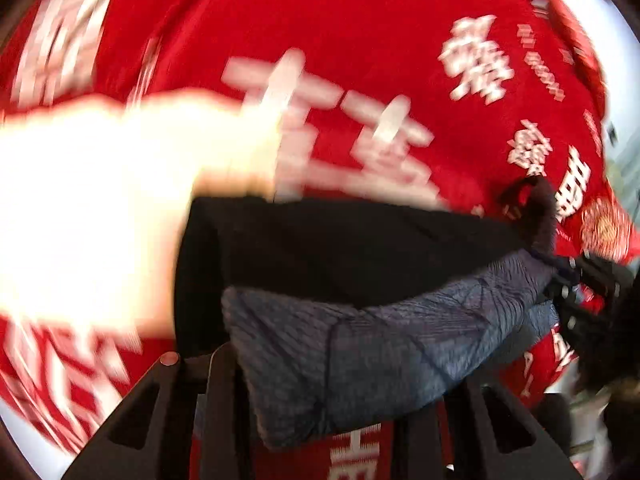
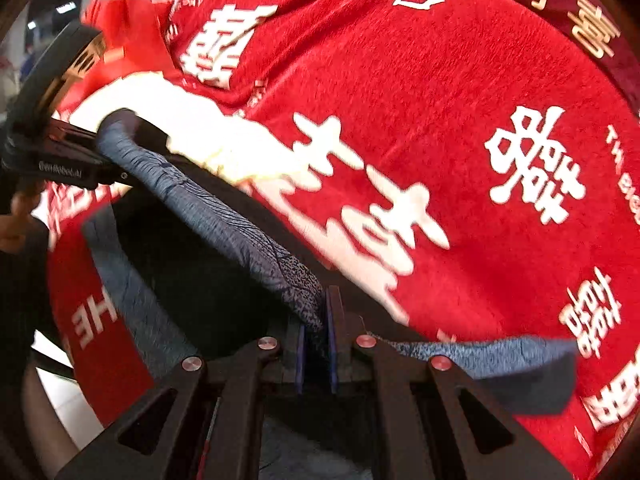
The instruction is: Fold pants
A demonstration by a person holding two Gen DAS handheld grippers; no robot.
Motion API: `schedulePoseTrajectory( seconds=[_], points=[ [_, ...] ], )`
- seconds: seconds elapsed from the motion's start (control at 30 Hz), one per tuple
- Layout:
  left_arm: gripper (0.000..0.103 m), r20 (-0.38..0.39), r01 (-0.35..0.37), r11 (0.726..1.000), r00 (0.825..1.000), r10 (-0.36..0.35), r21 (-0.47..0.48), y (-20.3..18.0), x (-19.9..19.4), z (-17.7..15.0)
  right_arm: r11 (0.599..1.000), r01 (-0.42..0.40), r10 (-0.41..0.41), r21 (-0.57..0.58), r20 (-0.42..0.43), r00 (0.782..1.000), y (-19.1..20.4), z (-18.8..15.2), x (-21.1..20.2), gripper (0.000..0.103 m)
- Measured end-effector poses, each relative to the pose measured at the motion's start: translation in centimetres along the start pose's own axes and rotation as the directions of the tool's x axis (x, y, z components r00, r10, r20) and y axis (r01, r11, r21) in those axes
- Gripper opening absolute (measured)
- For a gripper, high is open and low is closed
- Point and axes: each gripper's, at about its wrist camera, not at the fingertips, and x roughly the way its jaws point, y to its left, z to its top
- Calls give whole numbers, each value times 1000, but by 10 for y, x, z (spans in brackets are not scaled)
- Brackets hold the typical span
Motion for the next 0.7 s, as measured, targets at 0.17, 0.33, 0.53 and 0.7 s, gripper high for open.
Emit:
schedulePoseTrajectory(
  seconds=[0.17,0.33,0.53,0.7],
  points=[
    [28,13,-10,999,1000,11,-54,5,0,-17,998,67,-68,-11,-40,997,25,-28,20,9],
    [28,32,26,997,999,-23,-75,8,-19,-12,991,132,-132,-17,23,991,22,-10,-8,9],
    [30,-78,-41,984,997,28,-172,26,-2,-23,990,139,-140,-13,-39,989,56,-26,-6,9],
    [31,-89,-49,971,996,28,-234,32,-18,-36,985,171,-171,4,-74,983,75,-52,24,9]
  ],
)
